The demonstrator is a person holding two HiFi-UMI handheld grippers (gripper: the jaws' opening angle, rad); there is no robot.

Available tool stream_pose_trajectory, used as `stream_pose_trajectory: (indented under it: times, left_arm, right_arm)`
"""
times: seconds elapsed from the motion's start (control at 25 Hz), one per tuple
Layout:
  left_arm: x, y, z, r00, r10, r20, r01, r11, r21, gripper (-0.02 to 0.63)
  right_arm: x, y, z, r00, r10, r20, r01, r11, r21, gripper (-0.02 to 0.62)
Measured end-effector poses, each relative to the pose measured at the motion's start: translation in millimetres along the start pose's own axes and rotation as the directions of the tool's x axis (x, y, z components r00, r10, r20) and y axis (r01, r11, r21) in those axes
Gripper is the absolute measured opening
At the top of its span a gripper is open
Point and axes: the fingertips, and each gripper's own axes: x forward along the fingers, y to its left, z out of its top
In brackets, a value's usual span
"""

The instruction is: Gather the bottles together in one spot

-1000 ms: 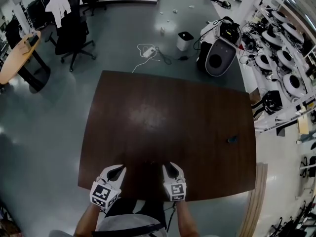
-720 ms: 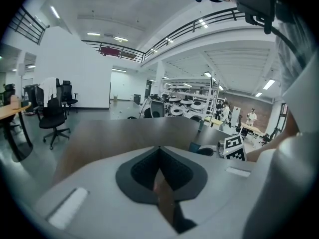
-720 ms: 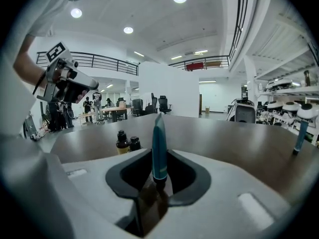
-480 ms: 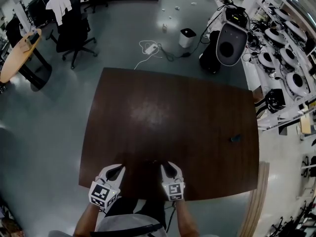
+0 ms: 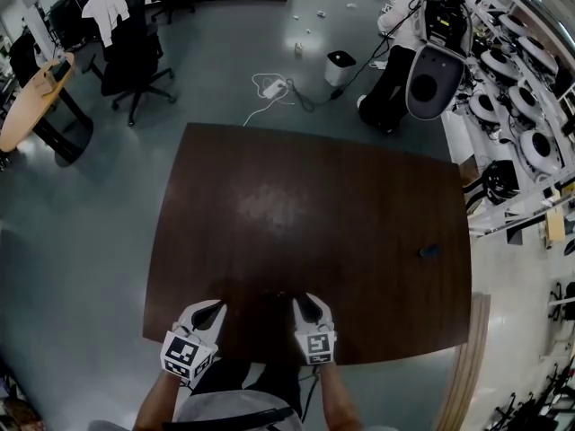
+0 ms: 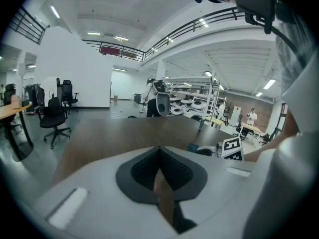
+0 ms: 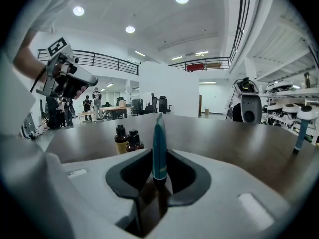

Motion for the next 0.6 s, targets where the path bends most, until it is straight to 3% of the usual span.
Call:
stream_pose_trajectory:
  times: [0.32,0.6]
  left_arm:
    - [0.6,-3.4,0.5,1.000,-0.001,-0.004,0.001,1.000,0.000,0.002]
    - [1.2,-0.8,0.4,1.000,-0.003,-0.009,0.003,1.000,-0.004,0.002]
  right_arm:
    - [-2.8,-0.7,-0.7,1.000,0.001,0.004,-0.001,1.000,0.006,0.097]
    - [-6.9,4.4,1.5,1.000,0.011,0.009,-0.011,1.000,0.029,0.155]
